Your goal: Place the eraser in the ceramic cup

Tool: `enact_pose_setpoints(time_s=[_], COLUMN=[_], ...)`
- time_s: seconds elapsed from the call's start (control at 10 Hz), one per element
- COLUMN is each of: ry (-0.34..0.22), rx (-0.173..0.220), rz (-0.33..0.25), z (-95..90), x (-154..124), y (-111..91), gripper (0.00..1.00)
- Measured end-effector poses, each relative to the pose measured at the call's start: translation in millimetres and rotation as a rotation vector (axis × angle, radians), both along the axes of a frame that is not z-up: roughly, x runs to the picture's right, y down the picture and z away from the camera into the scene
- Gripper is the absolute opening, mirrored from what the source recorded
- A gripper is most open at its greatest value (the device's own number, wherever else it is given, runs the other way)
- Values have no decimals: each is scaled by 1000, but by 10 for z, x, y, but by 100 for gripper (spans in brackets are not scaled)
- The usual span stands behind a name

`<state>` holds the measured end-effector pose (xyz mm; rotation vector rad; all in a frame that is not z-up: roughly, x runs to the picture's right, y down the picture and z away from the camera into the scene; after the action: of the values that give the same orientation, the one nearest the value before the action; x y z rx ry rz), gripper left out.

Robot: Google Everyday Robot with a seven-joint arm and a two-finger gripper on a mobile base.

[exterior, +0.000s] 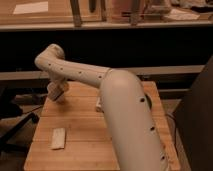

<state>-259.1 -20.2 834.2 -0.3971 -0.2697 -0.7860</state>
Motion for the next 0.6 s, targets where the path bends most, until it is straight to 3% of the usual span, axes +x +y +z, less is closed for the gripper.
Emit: enact_pose_setpoints(time_s=[0.1,0.3,0.6], ry=[-21,-33,-23], rx=[32,83,110], rz=[-2,9,48], z=[-146,-321,-251], x=[-165,-240,-176], y=[-163,-465,-759], gripper=[0,0,2])
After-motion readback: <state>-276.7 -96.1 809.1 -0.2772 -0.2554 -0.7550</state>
